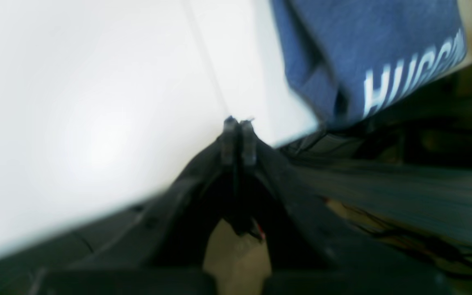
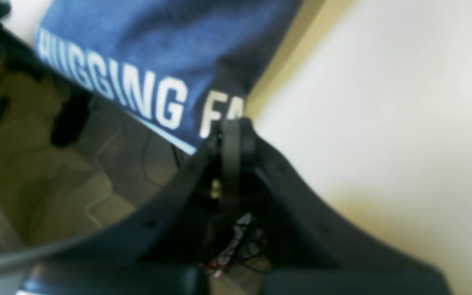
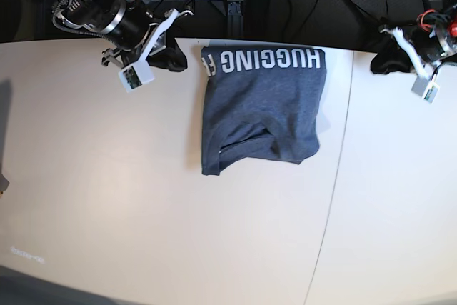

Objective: Fold the T-shirt properly

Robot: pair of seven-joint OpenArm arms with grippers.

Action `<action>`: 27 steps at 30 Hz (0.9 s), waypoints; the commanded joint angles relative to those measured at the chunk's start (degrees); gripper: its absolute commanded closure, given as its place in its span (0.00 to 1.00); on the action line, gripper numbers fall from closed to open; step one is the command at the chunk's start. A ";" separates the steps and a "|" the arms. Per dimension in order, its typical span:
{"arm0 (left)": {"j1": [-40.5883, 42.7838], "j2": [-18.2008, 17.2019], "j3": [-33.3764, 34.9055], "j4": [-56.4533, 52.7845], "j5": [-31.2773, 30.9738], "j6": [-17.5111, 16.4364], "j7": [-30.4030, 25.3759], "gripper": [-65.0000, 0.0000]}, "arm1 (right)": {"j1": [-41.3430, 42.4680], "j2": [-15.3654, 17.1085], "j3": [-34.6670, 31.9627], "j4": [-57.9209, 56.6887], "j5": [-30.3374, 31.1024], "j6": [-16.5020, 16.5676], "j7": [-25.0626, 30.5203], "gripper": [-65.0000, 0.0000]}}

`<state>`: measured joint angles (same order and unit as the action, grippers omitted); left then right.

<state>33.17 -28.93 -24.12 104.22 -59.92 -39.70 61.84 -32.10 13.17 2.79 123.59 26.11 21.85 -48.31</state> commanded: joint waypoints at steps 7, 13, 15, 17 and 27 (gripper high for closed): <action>13.09 0.44 -2.43 0.28 9.44 -0.30 -5.22 0.99 | -14.38 0.28 5.27 1.18 0.35 4.31 0.50 1.00; 15.06 4.20 -1.88 -8.20 19.98 -0.30 -12.94 0.99 | -22.25 0.28 6.36 -9.84 -4.59 1.62 0.55 1.00; 13.92 4.13 -0.13 -13.88 24.57 -0.30 -15.47 0.99 | -22.38 0.31 6.36 -17.16 -5.33 -0.31 1.01 1.00; 11.61 4.13 2.23 -20.63 29.88 -0.30 -16.92 0.99 | -21.66 0.33 6.38 -25.18 -6.91 -2.32 3.30 1.00; -7.13 4.39 19.65 -56.68 52.54 18.51 -36.00 1.00 | -2.08 0.50 6.97 -67.45 -9.22 -3.89 4.87 1.00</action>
<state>25.87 -23.59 -4.05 46.78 -7.25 -21.63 25.58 -33.45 13.19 9.54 55.66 16.58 19.25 -43.09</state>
